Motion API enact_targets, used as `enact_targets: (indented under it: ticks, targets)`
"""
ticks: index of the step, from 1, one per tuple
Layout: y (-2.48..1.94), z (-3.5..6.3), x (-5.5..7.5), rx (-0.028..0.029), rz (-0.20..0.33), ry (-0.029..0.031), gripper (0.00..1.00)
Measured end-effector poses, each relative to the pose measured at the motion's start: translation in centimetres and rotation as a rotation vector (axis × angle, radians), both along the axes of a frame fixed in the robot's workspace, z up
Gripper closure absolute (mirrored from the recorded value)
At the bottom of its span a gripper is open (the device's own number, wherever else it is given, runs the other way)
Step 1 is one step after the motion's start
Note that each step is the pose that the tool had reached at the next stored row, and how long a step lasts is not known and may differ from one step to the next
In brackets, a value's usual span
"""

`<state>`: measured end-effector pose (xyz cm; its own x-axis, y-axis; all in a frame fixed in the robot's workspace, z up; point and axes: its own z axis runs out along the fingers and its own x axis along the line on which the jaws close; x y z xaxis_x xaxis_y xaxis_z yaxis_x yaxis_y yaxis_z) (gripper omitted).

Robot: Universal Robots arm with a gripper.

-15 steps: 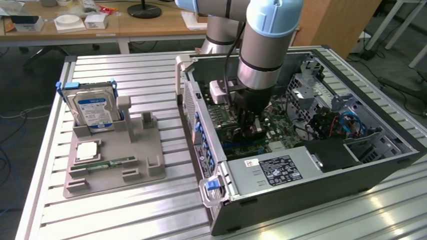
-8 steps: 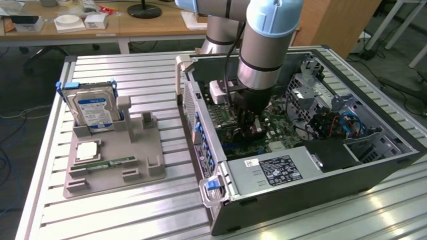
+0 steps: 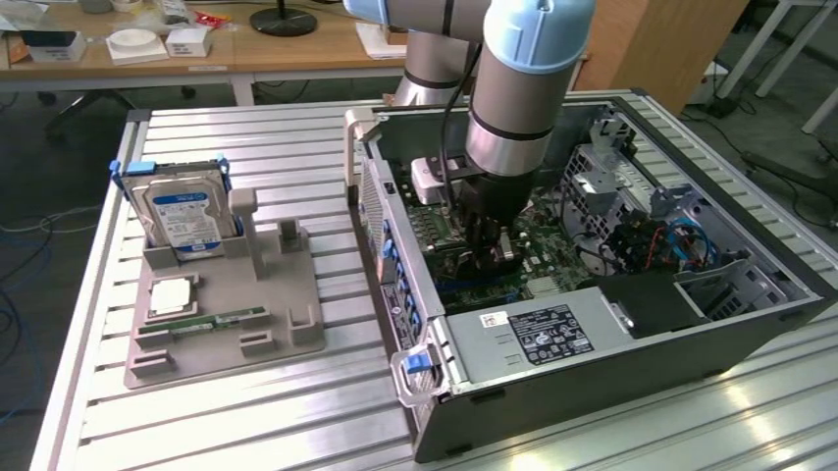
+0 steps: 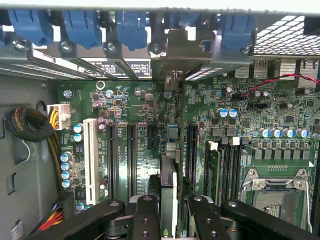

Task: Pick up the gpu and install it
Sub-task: 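Insert the gpu into the slot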

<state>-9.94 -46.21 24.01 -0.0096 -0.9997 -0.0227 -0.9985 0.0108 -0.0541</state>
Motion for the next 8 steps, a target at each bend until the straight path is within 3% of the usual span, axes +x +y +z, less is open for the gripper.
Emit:
enact_targets:
  ticks: [8]
  targets:
    - [-0.01, -0.20, 0.00, -0.0004, 0.000, 0.0002, 0.74]
